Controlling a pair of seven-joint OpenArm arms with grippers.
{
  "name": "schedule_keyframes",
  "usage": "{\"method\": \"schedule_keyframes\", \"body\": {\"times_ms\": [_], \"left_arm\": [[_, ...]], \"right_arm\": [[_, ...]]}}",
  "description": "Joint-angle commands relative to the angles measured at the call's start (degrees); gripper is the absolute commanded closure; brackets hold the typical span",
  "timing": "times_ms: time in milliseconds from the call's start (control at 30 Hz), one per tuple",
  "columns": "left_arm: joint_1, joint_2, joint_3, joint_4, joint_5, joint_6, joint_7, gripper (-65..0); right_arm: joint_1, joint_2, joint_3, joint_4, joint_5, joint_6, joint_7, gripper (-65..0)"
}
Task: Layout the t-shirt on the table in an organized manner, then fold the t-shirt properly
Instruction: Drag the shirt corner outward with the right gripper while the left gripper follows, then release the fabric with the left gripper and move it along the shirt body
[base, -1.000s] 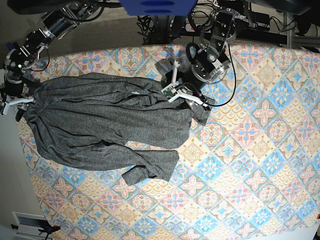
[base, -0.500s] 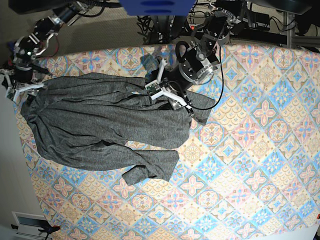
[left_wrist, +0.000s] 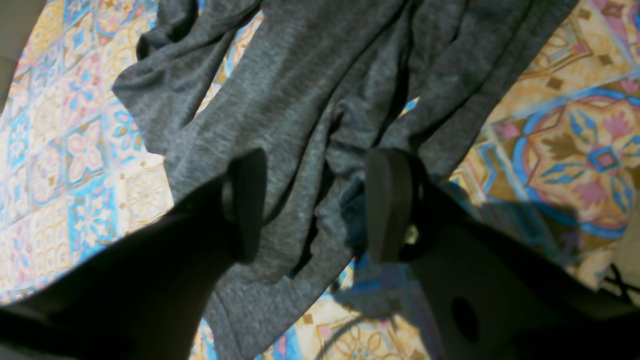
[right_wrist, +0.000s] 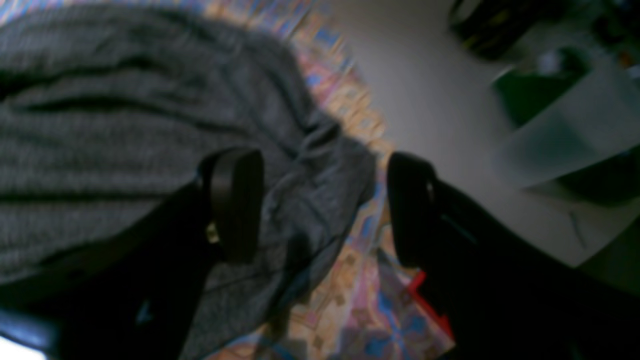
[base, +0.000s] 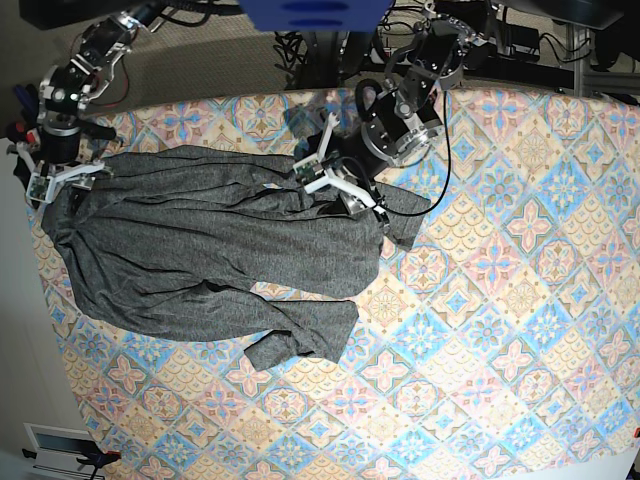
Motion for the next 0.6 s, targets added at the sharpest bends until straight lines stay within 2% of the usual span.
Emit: {"method": "schedule_keyframes", "body": {"times_ms": [0,133,233,567], "left_arm": [[-0.4,-0.8,0.1,1.1,-0.3,0.4,-1.1,-31.5],[-1.9,-3.5,1.1,1.1,-0.3,0.4,-1.1,-31.5],[-3.2,-3.7,0.9,1.0,-1.0,0.3,-1.1,-31.5],[-6.9,-3.6,0.5,-0.5,-13.4,0.3,-0.7,-31.5]], "right_arm": [[-0.6,-0.3,-0.3,1.1,0.8,0.1,1.0,-37.4],[-1.6,-0.6,-0.2,1.3,0.8,0.1,1.0,-37.4],[-2.7,-0.7,-0.3,1.3,0.8,0.1,1.0,-37.4],[-4.4,-0.7,-0.3,1.3,0.8,0.1,1.0,-37.4]]}}
